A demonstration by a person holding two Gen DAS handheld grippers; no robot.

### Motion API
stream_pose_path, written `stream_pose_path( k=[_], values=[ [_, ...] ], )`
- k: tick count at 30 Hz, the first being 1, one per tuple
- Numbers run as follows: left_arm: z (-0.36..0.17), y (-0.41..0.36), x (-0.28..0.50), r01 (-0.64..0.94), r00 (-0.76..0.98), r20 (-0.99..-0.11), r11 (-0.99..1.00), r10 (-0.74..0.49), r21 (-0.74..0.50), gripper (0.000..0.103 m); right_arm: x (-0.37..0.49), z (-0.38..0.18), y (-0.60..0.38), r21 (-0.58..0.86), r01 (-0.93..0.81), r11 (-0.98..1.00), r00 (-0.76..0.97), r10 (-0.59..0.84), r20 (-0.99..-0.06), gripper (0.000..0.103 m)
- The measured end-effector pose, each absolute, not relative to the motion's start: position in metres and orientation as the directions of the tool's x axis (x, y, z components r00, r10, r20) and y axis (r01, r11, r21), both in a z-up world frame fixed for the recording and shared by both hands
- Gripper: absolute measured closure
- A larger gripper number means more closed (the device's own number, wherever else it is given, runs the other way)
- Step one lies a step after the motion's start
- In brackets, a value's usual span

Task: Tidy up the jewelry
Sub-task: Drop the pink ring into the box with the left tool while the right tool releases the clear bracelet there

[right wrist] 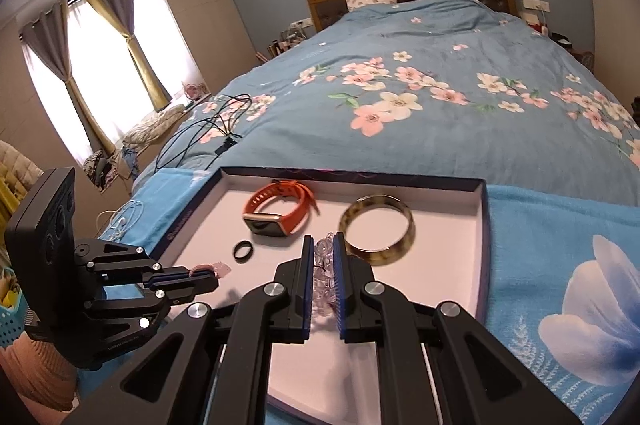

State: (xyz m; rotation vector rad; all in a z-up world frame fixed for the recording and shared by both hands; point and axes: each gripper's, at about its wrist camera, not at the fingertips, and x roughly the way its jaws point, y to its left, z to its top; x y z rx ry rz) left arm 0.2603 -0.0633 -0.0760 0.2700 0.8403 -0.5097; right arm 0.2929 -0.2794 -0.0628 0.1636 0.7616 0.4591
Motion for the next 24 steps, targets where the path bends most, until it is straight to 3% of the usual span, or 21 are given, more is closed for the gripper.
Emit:
stream_pose_path(
  k=[7,15,20,21,24],
  values=[
    [-0.084,-0.064,0.275,0.521,0.534,-0.784,0.853,-0.316,0.011,0.099,0.297,-0.07,-0.287,0.302,-0.299,0.905,0.639,0.425,-0.641,0.095],
    [-0.089,-0.063,0.283,0.493,0.531,-0.792,0.87,-0.302,-0.001,0.091,0.299,-0.073,-0.293,0.303,-0.266,0.915,0.644,0.403,-0.65,0.092],
    [-0.083,-0.056,0.283,0.456,0.56,-0.78,0.89,-0.28,0.008,0.083,0.295,-0.069,-0.297,0.29,-0.247,0.925,0.664,0.38,-0.645,0.091],
    [-0.081,-0.054,0.282,0.45,0.565,-0.775,0.893,-0.281,0.004,0.076,0.293,-0.067,-0.298,0.292,-0.245,0.925,0.666,0.379,-0.642,0.089],
    [-0.076,-0.051,0.279,0.44,0.581,-0.764,0.898,-0.279,0.007,0.074,0.288,-0.064,-0.298,0.291,-0.252,0.923,0.668,0.383,-0.638,0.086]
  ],
)
